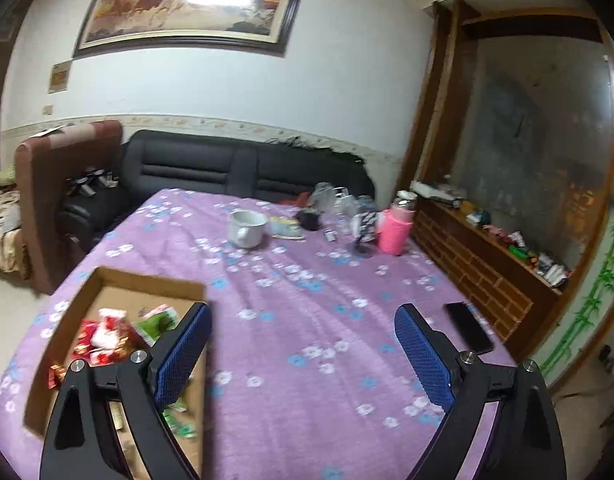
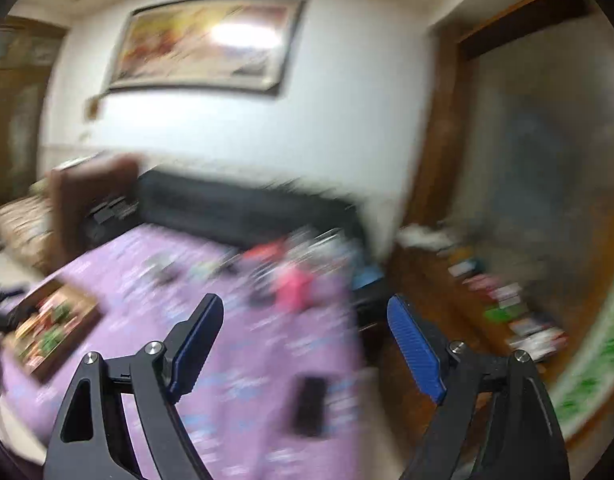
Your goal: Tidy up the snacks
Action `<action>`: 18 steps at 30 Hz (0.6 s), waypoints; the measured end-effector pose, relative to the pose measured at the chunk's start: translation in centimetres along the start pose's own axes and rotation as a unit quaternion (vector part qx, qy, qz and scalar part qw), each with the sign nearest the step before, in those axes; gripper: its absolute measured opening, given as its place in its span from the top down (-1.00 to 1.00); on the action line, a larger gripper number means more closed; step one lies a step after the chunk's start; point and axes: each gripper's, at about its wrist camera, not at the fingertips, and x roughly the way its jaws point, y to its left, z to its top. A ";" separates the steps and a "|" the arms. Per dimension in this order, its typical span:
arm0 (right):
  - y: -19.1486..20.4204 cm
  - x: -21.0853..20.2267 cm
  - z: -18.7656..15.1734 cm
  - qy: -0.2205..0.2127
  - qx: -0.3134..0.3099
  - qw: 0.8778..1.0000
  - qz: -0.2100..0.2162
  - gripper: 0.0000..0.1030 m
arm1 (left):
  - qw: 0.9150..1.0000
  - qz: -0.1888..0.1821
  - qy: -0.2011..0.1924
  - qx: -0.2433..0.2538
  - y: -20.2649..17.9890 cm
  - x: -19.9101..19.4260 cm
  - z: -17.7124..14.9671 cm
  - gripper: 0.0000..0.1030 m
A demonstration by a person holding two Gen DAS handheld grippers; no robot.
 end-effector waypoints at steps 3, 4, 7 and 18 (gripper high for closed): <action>7.1 6.4 -4.3 0.047 0.022 0.991 0.121 -0.63 | 0.999 0.041 0.002 -0.007 1.4 -0.1 -0.8 -0.85; 9.8 8.7 -5.7 0.069 0.034 0.983 0.166 -0.63 | 0.999 0.050 0.002 -0.010 1.7 0.0 -1.0 -0.85; 16.0 13.1 -7.9 0.115 0.061 0.960 0.246 -0.63 | 0.994 0.112 -0.011 -0.009 2.8 -0.6 -1.7 -0.85; 29.6 16.7 -7.8 0.148 0.012 0.937 0.316 -0.63 | 0.970 0.239 -0.045 -0.020 6.3 -2.0 -3.1 -1.00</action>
